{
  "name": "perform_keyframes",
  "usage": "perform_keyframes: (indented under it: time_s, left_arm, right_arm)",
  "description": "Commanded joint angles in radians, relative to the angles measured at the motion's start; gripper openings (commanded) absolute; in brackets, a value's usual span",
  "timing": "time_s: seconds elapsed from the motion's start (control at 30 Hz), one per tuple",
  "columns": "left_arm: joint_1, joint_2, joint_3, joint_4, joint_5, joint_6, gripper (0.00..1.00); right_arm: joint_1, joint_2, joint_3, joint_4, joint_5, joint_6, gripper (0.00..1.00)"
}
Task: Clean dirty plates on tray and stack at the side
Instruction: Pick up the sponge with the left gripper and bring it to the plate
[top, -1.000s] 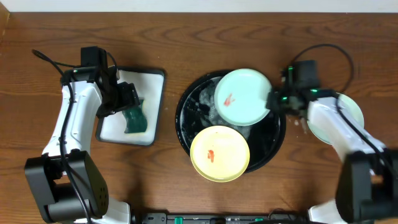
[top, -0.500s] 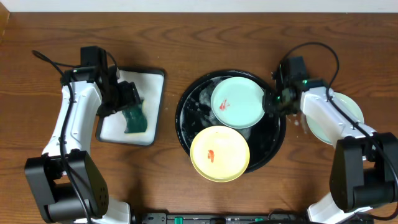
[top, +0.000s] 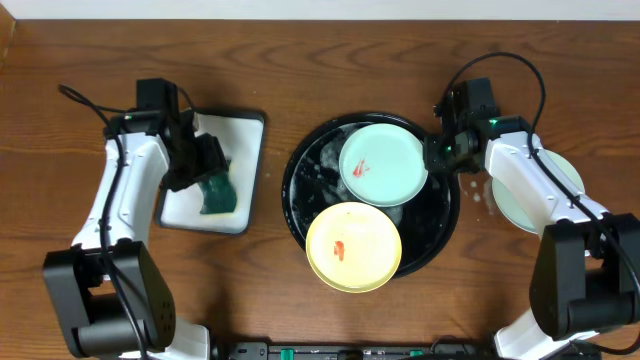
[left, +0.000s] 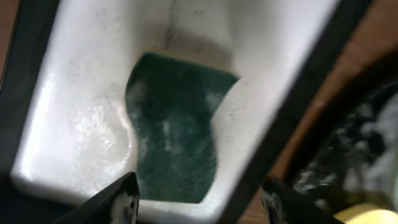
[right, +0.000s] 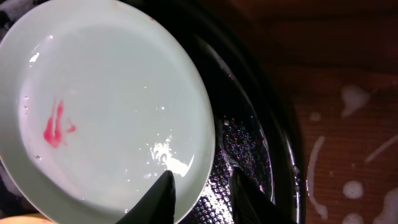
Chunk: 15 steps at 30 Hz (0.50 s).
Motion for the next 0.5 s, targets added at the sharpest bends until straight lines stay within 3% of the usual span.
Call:
perform_keyframes:
  time_s: [0.0, 0.23, 0.37, 0.47]
  left_arm:
    - [-0.016, 0.000, -0.074, 0.030, -0.095, -0.009, 0.67]
    - [-0.018, 0.000, -0.253, 0.211, -0.054, -0.009, 0.68]
    - [-0.018, 0.000, -0.330, 0.329, -0.054, -0.009, 0.48]
    - [-0.018, 0.001, -0.392, 0.424, -0.054, -0.009, 0.45]
  right_arm:
    - [0.006, 0.017, 0.004, -0.006, 0.009, -0.017, 0.27]
    - [0.006, 0.017, 0.004, -0.012, 0.009, -0.014, 0.27]
    - [0.006, 0.017, 0.004, -0.012, 0.009, -0.013, 0.27]
    - [0.006, 0.017, 0.004, -0.016, 0.009, -0.013, 0.26]
